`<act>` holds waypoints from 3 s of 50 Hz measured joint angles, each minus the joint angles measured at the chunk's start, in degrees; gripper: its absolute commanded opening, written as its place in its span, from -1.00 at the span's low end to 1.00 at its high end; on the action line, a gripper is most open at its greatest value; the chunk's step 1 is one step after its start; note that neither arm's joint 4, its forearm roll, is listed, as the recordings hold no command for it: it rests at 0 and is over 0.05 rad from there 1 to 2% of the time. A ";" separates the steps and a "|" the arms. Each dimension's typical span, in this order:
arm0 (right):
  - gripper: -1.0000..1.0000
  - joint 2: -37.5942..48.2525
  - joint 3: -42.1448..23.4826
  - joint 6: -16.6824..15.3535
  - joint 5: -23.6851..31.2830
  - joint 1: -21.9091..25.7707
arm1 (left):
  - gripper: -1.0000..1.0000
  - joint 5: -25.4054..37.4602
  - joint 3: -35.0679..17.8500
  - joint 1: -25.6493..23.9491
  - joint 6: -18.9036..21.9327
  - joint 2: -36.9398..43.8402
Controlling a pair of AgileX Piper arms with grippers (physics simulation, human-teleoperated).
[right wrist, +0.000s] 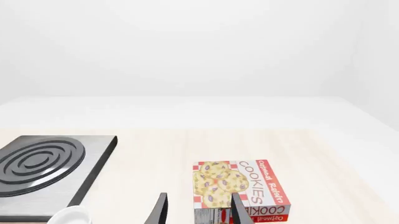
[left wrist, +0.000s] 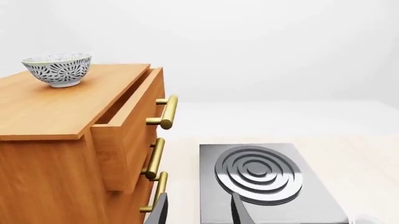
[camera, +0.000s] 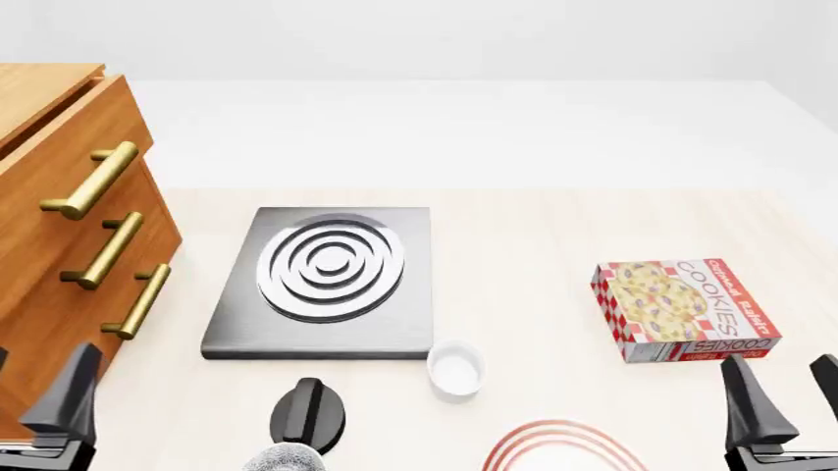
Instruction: Pick the akita bowl on the wooden cabinet and place it on the plate.
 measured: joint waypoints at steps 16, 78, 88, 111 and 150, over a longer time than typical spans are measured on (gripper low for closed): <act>1.00 0.00 0.00 0.00 0.00 0.00 | 1.00 4.98 -4.71 -1.52 1.16 0.09; 1.00 0.00 0.00 0.00 0.00 0.00 | 1.00 19.17 -36.07 0.33 0.83 19.49; 1.00 0.00 0.00 0.00 0.00 0.00 | 1.00 21.31 -41.29 1.48 0.99 21.62; 1.00 0.00 0.00 0.00 0.00 0.00 | 1.00 28.02 -53.42 7.63 -3.18 28.44; 1.00 0.00 0.00 0.00 0.00 0.00 | 1.00 34.50 -68.72 19.52 -8.87 40.14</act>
